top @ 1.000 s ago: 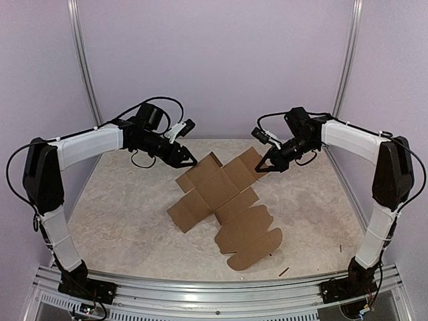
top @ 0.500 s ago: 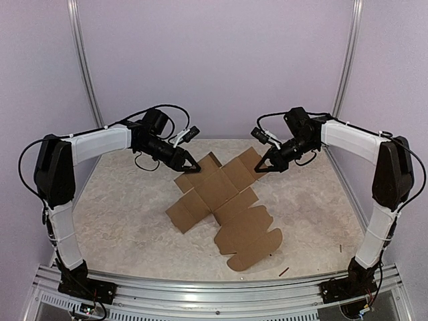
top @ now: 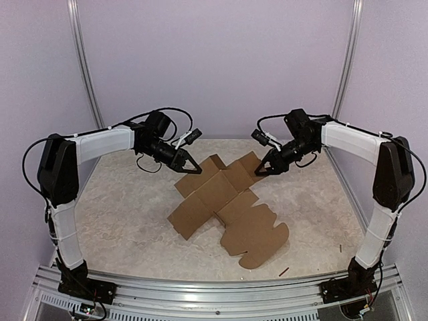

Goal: Fold the paper box

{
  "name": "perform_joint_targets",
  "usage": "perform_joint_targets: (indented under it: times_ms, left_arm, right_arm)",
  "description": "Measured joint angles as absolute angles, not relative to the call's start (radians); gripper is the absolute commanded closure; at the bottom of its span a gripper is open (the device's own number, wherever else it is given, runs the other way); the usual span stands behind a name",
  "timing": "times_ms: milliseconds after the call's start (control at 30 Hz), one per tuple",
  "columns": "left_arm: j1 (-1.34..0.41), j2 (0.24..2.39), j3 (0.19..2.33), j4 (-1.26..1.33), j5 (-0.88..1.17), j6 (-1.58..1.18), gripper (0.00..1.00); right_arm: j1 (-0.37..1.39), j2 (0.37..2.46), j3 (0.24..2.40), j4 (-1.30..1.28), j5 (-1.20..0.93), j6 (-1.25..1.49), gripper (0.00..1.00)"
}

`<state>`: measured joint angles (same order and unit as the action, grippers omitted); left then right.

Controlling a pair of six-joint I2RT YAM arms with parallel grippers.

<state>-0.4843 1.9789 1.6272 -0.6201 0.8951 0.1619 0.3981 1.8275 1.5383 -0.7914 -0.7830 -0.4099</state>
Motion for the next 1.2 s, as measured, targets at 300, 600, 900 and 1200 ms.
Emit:
perform_joint_targets:
  times_ms: [300, 600, 900, 1200]
  left_arm:
    - [-0.482, 1.979, 1.625, -0.61, 0.912, 0.155, 1.0]
    - [-0.442, 1.976, 1.57, -0.508, 1.019, 0.047, 1.0]
    - [-0.432, 1.97, 1.548, -0.424, 1.11, -0.03, 1.0]
    - [-0.432, 1.967, 1.539, -0.374, 1.14, -0.075, 1.0]
  right_arm:
    - [0.361, 1.751, 1.375, -0.739, -0.702, -0.393, 0.5]
    - [0.356, 1.691, 1.213, -0.63, -0.658, -0.349, 0.38]
    - [0.359, 1.755, 1.272, -0.593, -0.769, -0.285, 0.37]
    - [0.417, 1.804, 1.301, -0.572, -0.8, -0.263, 0.77]
